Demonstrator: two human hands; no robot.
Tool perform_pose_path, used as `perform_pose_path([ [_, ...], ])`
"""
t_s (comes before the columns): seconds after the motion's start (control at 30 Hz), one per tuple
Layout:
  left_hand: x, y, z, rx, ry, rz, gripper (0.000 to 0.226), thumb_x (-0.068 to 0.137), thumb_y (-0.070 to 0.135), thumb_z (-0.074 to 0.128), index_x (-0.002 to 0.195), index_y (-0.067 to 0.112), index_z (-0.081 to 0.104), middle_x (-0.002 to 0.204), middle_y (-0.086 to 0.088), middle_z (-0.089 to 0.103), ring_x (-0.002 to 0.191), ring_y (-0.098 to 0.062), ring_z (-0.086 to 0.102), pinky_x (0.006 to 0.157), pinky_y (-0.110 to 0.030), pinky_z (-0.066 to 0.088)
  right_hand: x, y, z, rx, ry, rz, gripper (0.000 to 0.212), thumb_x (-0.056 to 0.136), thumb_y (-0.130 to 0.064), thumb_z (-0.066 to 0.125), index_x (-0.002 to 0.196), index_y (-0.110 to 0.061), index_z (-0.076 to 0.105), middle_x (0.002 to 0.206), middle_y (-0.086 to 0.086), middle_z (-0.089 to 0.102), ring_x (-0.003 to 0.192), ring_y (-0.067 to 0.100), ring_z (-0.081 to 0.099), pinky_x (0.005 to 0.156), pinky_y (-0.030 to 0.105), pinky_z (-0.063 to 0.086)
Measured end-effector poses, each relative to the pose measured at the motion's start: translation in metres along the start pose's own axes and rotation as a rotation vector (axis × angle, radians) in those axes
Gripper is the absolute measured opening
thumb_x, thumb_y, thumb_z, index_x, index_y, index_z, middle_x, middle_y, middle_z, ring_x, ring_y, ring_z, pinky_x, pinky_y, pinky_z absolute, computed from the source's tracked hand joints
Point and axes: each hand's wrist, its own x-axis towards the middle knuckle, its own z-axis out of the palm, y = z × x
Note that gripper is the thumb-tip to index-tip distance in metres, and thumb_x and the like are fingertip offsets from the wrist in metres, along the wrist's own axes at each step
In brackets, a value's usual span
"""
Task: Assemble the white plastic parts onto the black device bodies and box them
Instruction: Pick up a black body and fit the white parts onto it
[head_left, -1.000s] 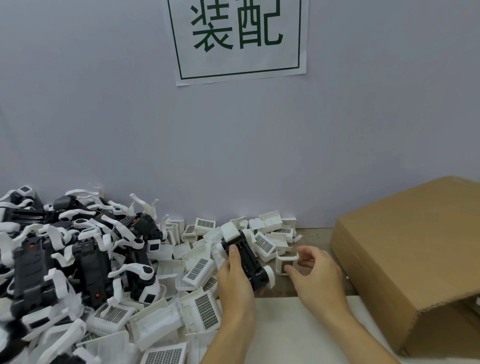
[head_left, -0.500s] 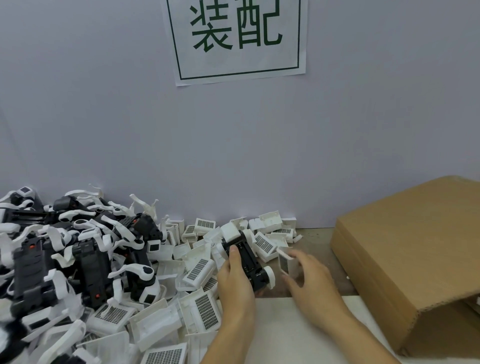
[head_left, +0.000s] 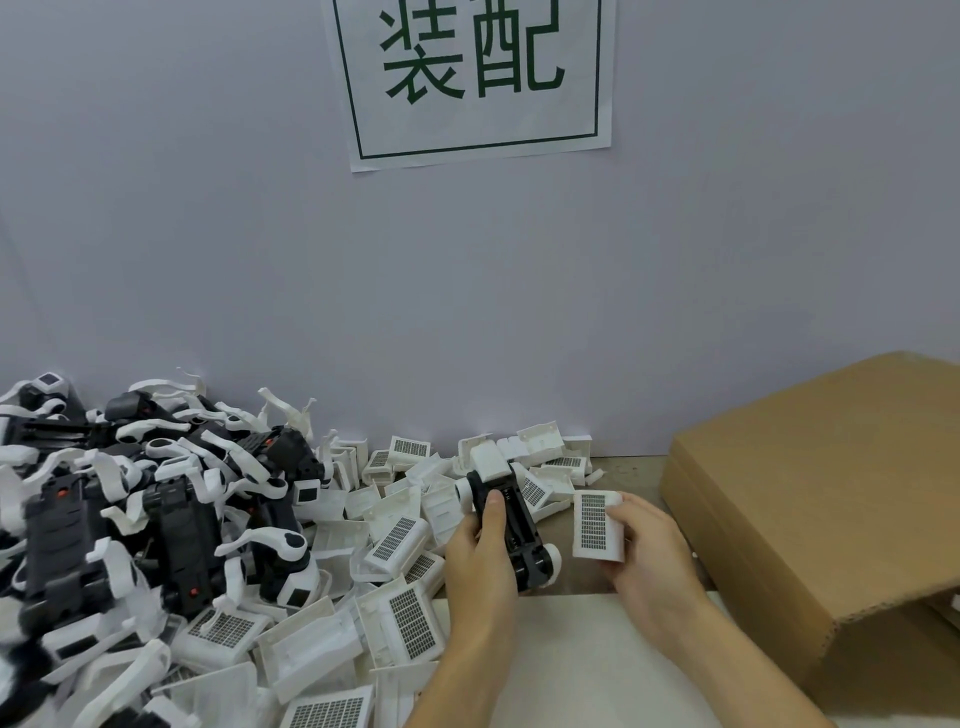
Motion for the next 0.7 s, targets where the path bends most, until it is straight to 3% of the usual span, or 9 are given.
perform_pose_path([
  [0.13, -0.0014, 0.0012, 0.0005, 0.001, -0.007, -0.014, 0.037, 0.102, 0.041, 0.051, 0.098, 0.013, 0.074, 0.087, -0.007, 0.078, 0.083, -0.022, 0.074, 0.073, -0.037, 0.058, -0.0050, -0.0023, 0.0013, -0.023, -0.040, 0.000, 0.017, 0.094, 0.007, 0.055, 0.097, -0.002, 0.069, 0.081, 0.011, 0.075, 0.068, 0.017, 0.070, 0.060, 0.030, 0.055],
  [0.27, -0.0020, 0.0017, 0.0003, 0.005, -0.014, -0.021, 0.038, 0.102, 0.042, 0.051, 0.100, 0.012, 0.074, 0.092, -0.007, 0.078, 0.087, -0.023, 0.073, 0.068, -0.029, 0.054, -0.0053, -0.0011, 0.0024, -0.040, -0.040, -0.003, 0.019, 0.095, 0.005, 0.056, 0.102, -0.003, 0.071, 0.090, 0.014, 0.075, 0.080, 0.024, 0.067, 0.073, 0.036, 0.052],
  [0.43, -0.0018, 0.0011, 0.0002, 0.019, -0.018, -0.018, 0.037, 0.101, 0.043, 0.051, 0.098, 0.014, 0.074, 0.085, -0.004, 0.078, 0.082, -0.021, 0.074, 0.070, -0.032, 0.057, -0.0030, 0.0015, -0.0003, -0.105, 0.024, -0.031, 0.031, 0.091, 0.001, 0.067, 0.113, -0.021, 0.067, 0.098, 0.010, 0.077, 0.090, 0.029, 0.072, 0.079, 0.041, 0.056],
  [0.53, -0.0010, 0.0011, -0.0003, 0.020, -0.025, -0.016, 0.036, 0.102, 0.042, 0.051, 0.097, 0.014, 0.073, 0.082, -0.003, 0.078, 0.076, -0.017, 0.074, 0.067, -0.030, 0.058, -0.0018, 0.0018, -0.0012, -0.091, 0.014, -0.025, 0.034, 0.093, 0.003, 0.064, 0.117, -0.021, 0.065, 0.102, 0.011, 0.077, 0.089, 0.027, 0.072, 0.083, 0.043, 0.057],
  [0.7, -0.0015, 0.0011, -0.0002, 0.007, -0.038, -0.020, 0.035, 0.102, 0.040, 0.051, 0.098, 0.013, 0.073, 0.081, -0.003, 0.078, 0.073, -0.016, 0.073, 0.066, -0.032, 0.059, -0.0018, 0.0017, 0.0005, -0.042, -0.021, 0.025, 0.042, 0.096, 0.009, 0.054, 0.130, -0.014, 0.060, 0.114, 0.015, 0.071, 0.086, 0.028, 0.069, 0.072, 0.041, 0.057],
])
